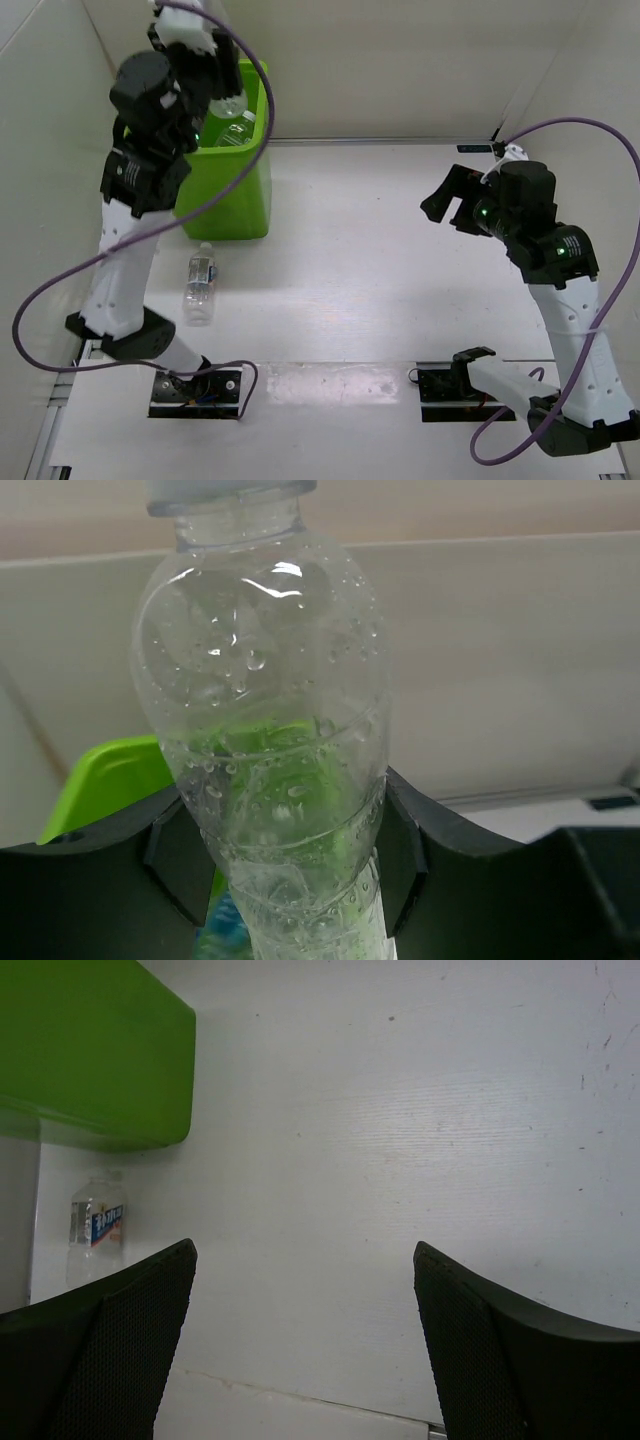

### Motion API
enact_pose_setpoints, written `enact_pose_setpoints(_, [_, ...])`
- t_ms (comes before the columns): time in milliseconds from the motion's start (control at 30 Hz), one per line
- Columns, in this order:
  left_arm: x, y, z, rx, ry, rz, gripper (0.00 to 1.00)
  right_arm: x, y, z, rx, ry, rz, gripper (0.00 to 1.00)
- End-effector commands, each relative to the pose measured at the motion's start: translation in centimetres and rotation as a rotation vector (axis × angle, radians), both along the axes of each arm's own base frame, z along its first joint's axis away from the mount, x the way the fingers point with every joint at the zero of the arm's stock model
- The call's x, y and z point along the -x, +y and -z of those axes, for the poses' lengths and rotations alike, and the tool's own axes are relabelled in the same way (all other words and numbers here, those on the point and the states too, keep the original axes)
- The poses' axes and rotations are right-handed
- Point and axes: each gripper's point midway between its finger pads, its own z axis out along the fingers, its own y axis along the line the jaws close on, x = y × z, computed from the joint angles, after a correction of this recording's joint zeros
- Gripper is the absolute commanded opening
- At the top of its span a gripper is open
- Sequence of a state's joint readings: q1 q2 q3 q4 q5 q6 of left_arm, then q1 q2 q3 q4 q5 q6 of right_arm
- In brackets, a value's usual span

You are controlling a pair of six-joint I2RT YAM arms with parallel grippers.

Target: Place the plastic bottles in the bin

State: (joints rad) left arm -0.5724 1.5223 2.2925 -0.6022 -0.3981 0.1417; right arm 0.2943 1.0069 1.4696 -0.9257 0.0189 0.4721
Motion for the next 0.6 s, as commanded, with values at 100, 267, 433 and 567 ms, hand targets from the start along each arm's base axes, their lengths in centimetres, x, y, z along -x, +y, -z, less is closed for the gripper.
enact_pose_setpoints(100, [-7.2,7.3,3.9,0.161,0.149,-0.09,0.46,0.8,-0.7,-1.9,-0.009,-0.087,0.016,0.9])
enact_pose_setpoints(267, [-11.1,7.5,7.5,0.166,0.243,-0.036,0.83,0.9,-0.8,-2.1,0.011,-0.105,0.016,0.9])
enact_pose_setpoints(433, [-11.1,7.8,6.9,0.173,0.224,-0.039,1.0,0.4,-0.3,-2.2,0.01,-0.113,-0.001,0.9])
enact_pose_setpoints(567, [-8.1,9.1,4.7,0.15,0.17,-0.078,1.0,0.3,-0.2,-2.0,0.004,-0.111,-0.005,0.9])
